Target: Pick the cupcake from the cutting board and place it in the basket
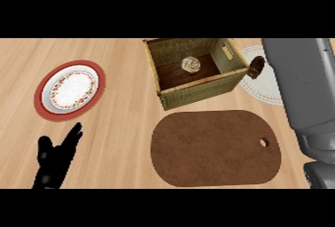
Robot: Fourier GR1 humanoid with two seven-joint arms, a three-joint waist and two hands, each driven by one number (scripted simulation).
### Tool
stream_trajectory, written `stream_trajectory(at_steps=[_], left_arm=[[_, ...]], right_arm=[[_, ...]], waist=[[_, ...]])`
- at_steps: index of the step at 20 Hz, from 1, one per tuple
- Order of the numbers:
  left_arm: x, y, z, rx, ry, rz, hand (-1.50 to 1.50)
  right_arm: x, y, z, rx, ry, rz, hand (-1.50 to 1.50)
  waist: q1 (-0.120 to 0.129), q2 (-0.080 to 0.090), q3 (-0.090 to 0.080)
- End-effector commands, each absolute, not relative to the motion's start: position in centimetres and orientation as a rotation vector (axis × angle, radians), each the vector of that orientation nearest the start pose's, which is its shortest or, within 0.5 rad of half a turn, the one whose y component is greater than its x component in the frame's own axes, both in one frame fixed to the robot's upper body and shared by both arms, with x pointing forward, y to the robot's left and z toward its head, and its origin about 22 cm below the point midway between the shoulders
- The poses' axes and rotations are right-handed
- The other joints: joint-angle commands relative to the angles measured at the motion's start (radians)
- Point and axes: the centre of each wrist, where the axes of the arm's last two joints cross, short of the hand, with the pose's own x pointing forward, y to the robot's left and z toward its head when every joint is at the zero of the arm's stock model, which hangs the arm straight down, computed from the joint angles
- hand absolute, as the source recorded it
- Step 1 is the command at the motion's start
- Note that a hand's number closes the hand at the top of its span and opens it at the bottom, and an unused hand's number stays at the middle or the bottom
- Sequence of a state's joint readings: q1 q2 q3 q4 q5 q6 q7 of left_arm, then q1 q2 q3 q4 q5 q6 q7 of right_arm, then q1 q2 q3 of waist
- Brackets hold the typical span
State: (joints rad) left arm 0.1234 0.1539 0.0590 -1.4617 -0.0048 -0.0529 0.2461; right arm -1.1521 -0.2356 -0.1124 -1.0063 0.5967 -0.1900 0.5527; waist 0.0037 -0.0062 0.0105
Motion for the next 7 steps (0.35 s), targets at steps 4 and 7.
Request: stream_trajectory(at_steps=[4, 7], left_arm=[[19.7, 29.2, -5.5, 0.158, -0.994, -0.008, 0.00], [18.8, 28.8, -6.0, 0.164, -1.000, -0.030, 0.00]], right_arm=[[41.3, -22.4, 27.8, -0.792, -1.593, 0.079, -1.50], [40.4, -24.8, 27.0, -0.796, -1.557, 0.074, -1.50]], waist=[[-0.020, 0.000, -0.010], [-0.014, 0.002, -0.010]])
